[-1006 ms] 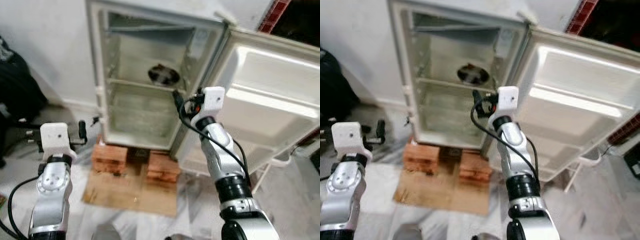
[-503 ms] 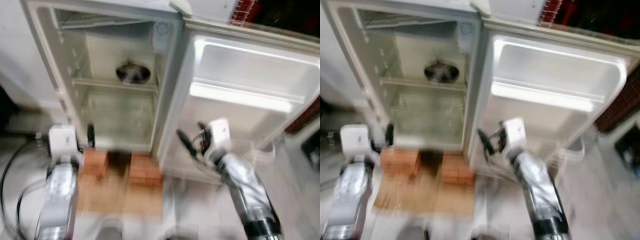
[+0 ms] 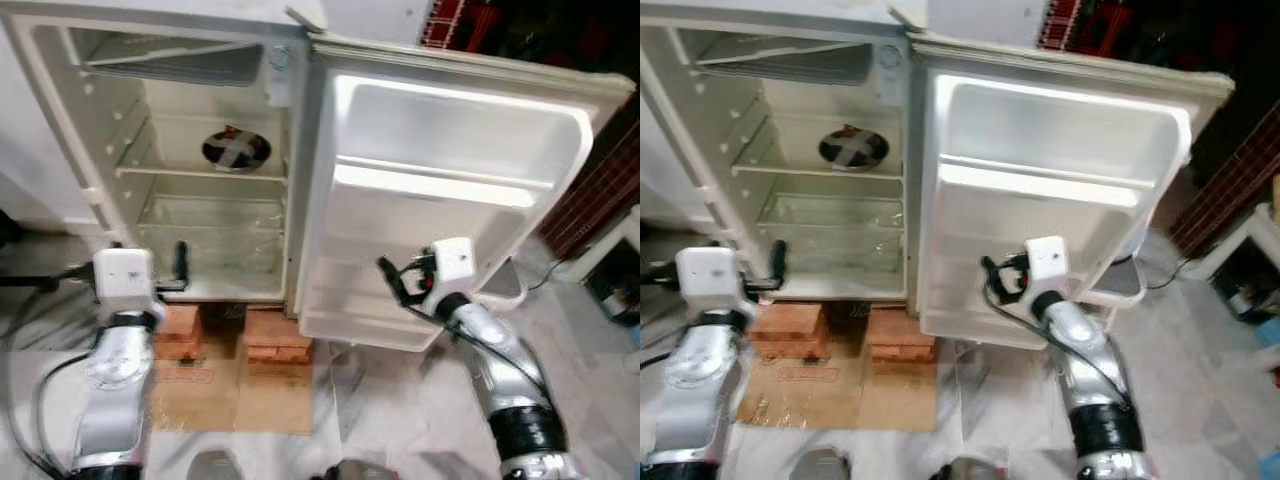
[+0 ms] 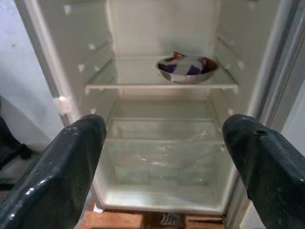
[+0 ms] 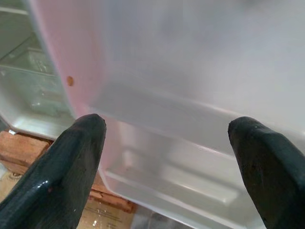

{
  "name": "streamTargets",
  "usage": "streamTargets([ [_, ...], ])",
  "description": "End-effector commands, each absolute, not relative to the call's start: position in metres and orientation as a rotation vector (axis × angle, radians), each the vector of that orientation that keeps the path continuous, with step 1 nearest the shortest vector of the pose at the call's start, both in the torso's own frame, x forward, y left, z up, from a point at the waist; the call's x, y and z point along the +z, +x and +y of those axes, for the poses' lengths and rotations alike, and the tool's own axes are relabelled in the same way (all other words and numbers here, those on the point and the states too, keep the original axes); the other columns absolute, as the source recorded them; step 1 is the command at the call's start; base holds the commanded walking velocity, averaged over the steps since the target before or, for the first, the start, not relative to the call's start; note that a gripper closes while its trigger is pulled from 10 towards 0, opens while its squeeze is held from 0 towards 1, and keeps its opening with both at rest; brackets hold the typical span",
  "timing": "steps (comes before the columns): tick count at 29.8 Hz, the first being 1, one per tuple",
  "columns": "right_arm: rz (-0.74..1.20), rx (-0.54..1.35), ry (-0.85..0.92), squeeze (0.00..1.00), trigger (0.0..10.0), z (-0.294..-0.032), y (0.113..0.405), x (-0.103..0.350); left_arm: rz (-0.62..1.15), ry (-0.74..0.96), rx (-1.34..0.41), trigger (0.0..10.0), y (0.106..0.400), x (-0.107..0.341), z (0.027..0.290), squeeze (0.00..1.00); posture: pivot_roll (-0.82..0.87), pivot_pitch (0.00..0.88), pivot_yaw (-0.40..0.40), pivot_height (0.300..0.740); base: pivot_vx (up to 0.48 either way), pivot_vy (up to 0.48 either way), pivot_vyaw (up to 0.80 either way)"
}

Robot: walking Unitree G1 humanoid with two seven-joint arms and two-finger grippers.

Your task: Restocking fridge

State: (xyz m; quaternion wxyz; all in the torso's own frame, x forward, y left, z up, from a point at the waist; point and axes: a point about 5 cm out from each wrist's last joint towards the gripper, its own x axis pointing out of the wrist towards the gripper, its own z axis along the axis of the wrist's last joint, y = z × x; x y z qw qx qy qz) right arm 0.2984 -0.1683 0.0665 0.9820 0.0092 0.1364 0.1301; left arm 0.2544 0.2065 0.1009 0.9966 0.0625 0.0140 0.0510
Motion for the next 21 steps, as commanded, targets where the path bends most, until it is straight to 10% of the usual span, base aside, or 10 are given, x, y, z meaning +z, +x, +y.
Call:
streamTargets([
  [1, 0.254, 0.266, 0.009, 0.0, 10.0, -0.167, 0.306, 0.073, 0.041, 0.132, 0.104, 10.0, 0.251, 0.099, 0.209, 0.0, 0.11, 0.075, -0.097, 0.74, 0.0, -0.458, -0.43],
  [21, 0.444, 0.401, -0.131, 0.0, 10.0, -0.189, 0.311, 0.053, 0.054, 0.14, 0.09, 10.0, 0.25, 0.097, 0.204, 0.0, 0.11, 0.082, -0.106, 0.74, 0.013, -0.443, -0.61],
])
